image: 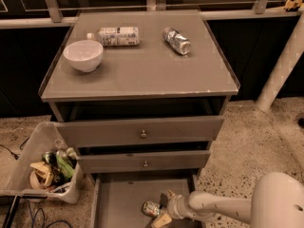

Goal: Pick 7up can from bottom drawer and place on counter

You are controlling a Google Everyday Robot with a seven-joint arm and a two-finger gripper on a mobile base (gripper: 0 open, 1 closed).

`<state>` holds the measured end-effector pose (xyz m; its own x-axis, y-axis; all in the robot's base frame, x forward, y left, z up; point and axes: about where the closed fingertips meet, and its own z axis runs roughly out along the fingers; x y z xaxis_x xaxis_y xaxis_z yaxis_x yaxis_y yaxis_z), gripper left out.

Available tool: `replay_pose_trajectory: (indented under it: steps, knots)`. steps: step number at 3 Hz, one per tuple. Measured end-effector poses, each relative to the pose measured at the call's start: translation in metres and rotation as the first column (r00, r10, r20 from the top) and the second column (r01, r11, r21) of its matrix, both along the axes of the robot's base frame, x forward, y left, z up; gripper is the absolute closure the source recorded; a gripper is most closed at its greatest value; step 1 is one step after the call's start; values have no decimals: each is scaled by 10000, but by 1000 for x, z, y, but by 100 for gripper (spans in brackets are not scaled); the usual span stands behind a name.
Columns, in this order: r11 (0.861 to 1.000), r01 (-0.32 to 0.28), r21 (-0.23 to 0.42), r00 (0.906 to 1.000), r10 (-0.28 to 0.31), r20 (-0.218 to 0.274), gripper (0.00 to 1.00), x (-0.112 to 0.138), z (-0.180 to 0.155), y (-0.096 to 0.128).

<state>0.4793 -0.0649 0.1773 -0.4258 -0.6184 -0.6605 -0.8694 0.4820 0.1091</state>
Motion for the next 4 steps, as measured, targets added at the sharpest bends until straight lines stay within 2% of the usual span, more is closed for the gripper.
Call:
replay_pose_trajectory:
  steps: [1,2,4]
  knots:
    - [9999,142,63,9997,-141,-192,0,-7,-11,10]
    - [9998,157,-134,9992,-162,-363,0,-11,-25,16]
    - [9984,302,-474,9981,-327,-526,0,-11,-48,18]
